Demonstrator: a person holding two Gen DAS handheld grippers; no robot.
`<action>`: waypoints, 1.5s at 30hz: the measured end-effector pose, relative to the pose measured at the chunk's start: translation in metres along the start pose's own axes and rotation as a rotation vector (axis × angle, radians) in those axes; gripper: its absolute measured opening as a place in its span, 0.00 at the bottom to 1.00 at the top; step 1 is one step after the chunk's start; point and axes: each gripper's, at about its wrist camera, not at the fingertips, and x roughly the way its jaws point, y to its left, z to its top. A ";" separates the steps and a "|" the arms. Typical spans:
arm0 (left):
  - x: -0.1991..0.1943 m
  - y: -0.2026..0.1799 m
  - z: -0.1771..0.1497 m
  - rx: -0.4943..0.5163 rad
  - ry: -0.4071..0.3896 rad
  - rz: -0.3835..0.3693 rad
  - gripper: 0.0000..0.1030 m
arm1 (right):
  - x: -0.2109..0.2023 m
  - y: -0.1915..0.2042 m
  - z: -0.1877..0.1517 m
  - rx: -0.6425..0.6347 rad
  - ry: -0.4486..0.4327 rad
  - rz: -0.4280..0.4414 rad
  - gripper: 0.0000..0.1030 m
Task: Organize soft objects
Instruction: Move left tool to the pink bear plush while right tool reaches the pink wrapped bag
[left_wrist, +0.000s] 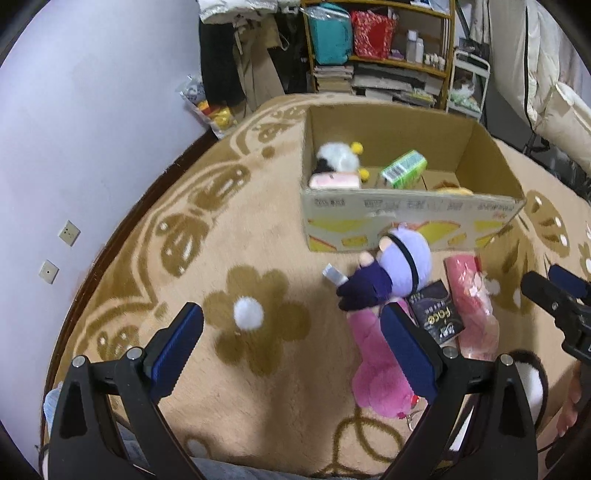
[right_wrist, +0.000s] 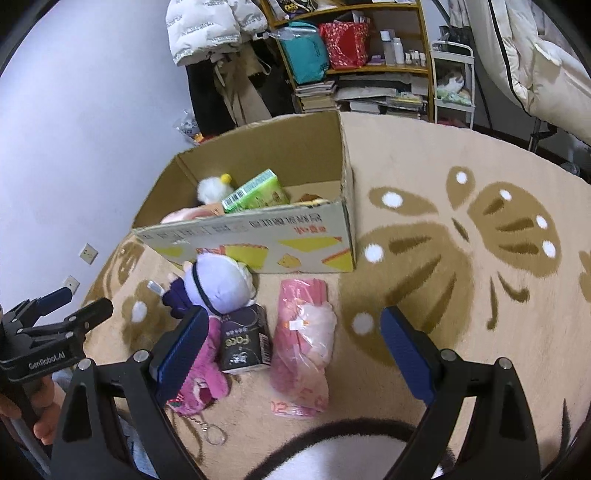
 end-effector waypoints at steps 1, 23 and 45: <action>0.003 -0.003 -0.001 0.006 0.009 -0.005 0.93 | 0.002 0.000 -0.001 0.000 0.004 -0.005 0.95; 0.056 -0.042 -0.012 0.060 0.168 -0.077 0.93 | 0.057 -0.020 -0.008 0.030 0.126 -0.046 0.95; 0.092 -0.057 -0.015 0.082 0.261 -0.113 0.93 | 0.094 -0.022 -0.018 -0.005 0.217 -0.066 0.95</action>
